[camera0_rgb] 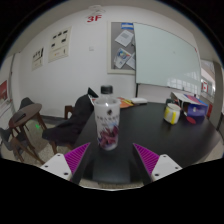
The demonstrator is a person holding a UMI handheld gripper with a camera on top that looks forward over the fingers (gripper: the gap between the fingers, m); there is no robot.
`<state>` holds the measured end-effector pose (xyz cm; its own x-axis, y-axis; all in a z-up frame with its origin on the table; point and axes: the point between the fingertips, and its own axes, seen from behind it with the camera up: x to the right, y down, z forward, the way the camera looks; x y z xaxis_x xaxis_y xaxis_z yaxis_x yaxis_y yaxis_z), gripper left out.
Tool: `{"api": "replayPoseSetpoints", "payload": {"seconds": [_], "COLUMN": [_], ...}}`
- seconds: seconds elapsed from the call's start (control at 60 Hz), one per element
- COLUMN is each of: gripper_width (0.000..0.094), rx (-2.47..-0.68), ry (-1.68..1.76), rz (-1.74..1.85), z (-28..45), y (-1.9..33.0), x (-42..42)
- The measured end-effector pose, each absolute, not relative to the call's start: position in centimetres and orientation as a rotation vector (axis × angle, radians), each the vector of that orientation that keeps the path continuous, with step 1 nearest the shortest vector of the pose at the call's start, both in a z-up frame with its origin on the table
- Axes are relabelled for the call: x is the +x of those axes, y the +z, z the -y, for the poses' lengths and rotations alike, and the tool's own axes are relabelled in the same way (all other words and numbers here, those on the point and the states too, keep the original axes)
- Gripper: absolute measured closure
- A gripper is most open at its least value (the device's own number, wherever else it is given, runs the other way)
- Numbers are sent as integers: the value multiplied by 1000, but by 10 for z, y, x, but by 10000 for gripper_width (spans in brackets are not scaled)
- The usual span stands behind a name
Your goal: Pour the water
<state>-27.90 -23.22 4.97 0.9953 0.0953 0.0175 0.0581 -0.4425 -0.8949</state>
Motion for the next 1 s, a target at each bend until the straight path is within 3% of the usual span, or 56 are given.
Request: {"api": "replayPoseSetpoints", "payload": {"seconds": [0.183, 0.283, 0.333, 0.55, 0.7, 0.8, 1.0], "gripper_width": [107, 201, 384, 551, 566, 565, 566], "rx": [-1943, -1922, -1913, -1878, -1875, -1846, -1684], "ry": [9, 11, 19, 49, 89, 180, 679], "rz": [94, 87, 93, 116, 113, 92, -73], "z": [149, 120, 115, 106, 106, 108, 82], "y": [56, 53, 51, 55, 63, 90, 207], "x": [-300, -303, -307, -312, -311, -313, -295]}}
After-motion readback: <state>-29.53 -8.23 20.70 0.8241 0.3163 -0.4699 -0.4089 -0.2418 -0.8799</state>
